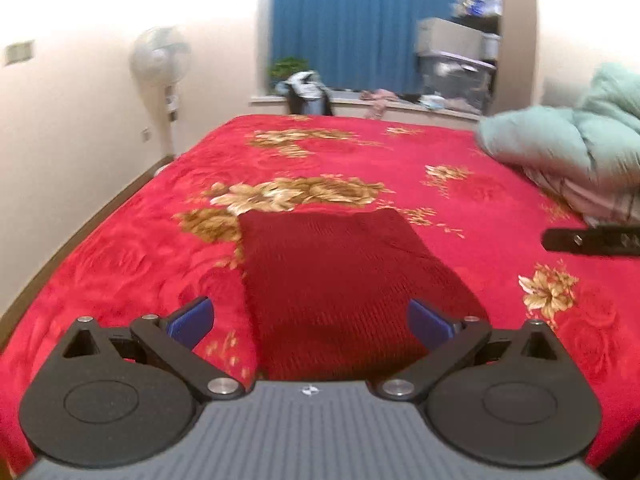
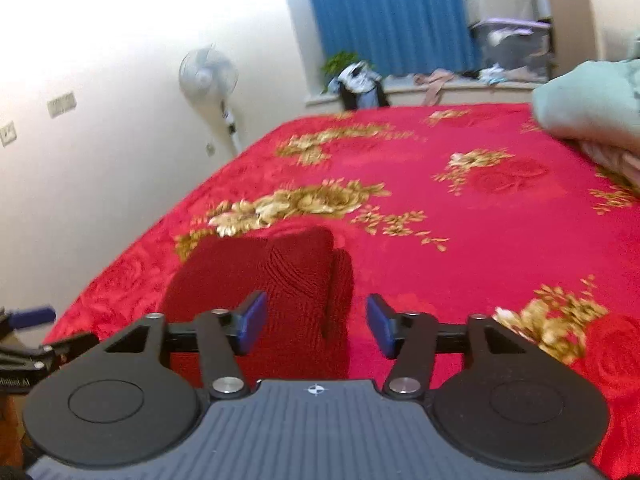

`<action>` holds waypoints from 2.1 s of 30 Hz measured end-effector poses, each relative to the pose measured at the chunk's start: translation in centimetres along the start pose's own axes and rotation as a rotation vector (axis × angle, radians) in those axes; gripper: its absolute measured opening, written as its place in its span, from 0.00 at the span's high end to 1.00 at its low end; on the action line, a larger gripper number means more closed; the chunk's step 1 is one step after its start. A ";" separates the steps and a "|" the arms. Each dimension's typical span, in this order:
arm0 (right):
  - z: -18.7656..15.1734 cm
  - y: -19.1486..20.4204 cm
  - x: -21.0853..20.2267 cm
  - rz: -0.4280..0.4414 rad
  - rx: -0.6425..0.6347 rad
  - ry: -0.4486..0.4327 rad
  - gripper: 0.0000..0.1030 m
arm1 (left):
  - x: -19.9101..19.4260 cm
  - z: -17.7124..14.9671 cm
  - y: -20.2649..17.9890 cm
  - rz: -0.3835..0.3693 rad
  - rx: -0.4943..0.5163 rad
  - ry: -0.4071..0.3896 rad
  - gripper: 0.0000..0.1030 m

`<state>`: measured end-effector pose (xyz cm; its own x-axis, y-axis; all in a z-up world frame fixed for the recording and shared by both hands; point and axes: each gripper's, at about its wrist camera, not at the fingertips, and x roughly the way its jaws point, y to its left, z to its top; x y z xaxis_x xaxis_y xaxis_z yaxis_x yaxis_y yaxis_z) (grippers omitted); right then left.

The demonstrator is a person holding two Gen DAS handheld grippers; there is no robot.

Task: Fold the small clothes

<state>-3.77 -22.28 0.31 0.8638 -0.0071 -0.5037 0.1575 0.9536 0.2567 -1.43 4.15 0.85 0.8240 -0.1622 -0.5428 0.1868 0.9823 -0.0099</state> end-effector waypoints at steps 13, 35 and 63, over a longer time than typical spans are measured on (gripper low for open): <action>-5.9 2.7 0.7 -0.069 -0.074 0.079 0.20 | 1.2 -4.6 -1.2 0.076 -0.084 0.125 0.00; -5.9 5.5 3.2 -0.034 -0.135 0.092 0.20 | 3.8 -4.2 -1.6 0.098 -0.083 0.105 0.00; -6.1 5.6 3.1 -0.037 -0.144 0.095 0.20 | 3.5 -4.4 -1.7 0.091 -0.097 0.106 0.00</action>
<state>-3.08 -15.12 -4.83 0.8087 -0.0213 -0.5878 0.1127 0.9865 0.1193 -1.18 2.33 -4.70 0.7732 -0.0666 -0.6307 0.0571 0.9977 -0.0353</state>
